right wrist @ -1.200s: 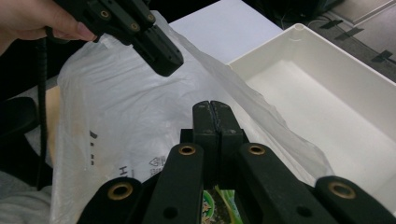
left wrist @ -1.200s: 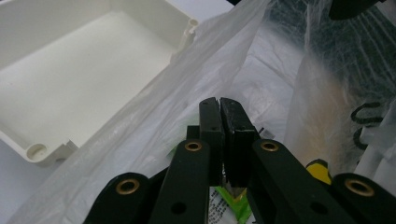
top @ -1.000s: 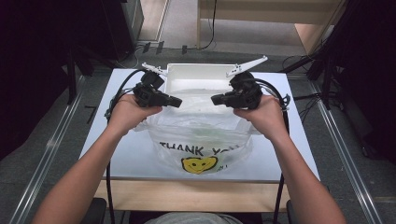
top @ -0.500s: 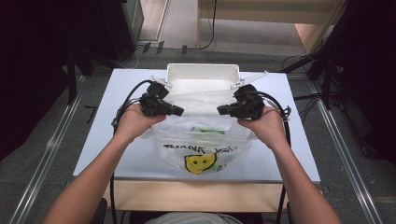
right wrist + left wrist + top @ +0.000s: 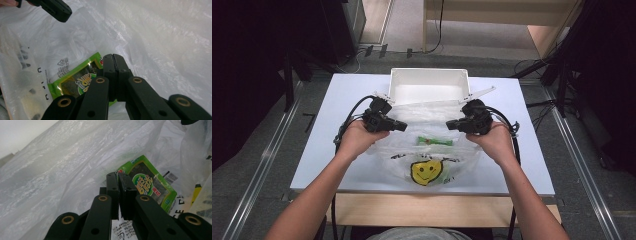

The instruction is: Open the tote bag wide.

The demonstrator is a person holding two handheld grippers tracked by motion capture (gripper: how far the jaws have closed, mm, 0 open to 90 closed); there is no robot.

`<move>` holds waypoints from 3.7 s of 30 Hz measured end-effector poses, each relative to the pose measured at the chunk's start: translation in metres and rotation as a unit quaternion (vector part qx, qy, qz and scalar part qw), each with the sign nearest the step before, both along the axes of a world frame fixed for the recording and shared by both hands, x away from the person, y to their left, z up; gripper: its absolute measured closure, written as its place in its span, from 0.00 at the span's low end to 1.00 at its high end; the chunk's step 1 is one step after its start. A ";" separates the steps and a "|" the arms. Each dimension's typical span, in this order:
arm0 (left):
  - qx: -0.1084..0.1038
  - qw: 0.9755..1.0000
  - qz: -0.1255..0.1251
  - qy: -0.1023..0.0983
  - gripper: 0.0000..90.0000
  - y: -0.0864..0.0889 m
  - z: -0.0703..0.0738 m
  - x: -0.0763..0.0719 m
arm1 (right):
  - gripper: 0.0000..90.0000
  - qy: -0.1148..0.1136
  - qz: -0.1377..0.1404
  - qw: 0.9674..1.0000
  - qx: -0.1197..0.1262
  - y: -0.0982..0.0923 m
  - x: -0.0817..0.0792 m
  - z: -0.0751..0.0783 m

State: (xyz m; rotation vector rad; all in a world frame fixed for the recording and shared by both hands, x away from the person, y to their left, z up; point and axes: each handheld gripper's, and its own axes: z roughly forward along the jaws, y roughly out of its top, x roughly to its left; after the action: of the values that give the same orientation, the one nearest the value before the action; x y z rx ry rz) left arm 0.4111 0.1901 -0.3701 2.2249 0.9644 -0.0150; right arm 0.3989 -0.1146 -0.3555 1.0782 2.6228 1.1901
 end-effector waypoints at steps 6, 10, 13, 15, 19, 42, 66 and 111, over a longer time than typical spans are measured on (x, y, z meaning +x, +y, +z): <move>0.002 1.000 0.001 0.010 0.98 0.001 -0.012 0.000 | 1.00 0.006 -0.006 1.000 -0.003 -0.003 0.001 -0.014; 0.001 1.000 0.004 0.015 0.98 0.002 -0.020 -0.001 | 1.00 0.013 -0.010 1.000 -0.004 -0.005 0.002 -0.023; 0.001 1.000 0.004 0.012 0.98 0.003 -0.024 -0.001 | 1.00 0.010 -0.015 1.000 -0.004 -0.006 0.003 -0.031; -0.004 1.000 0.006 0.013 0.98 0.003 -0.028 -0.001 | 1.00 0.015 -0.019 1.000 -0.001 -0.007 0.003 -0.035; 0.000 1.000 0.005 0.014 0.98 0.003 -0.033 -0.002 | 1.00 0.015 -0.017 1.000 0.001 -0.009 0.003 -0.042; 0.009 1.000 0.011 0.020 0.98 -0.002 -0.071 0.003 | 1.00 0.010 -0.036 0.999 -0.013 -0.010 0.003 -0.082; 0.045 0.995 0.092 -0.002 1.00 0.031 -0.084 0.002 | 1.00 0.025 -0.101 0.993 -0.055 -0.040 0.006 -0.112; 0.037 0.989 0.142 0.030 1.00 0.066 -0.081 0.003 | 1.00 0.041 -0.201 0.977 -0.061 -0.104 0.004 -0.111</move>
State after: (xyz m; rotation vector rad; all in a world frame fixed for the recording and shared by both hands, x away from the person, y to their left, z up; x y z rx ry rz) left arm 0.4137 0.2561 -0.4511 2.1432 1.3282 0.0848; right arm 0.4025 -0.2182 -0.4666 1.5630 2.3322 0.9017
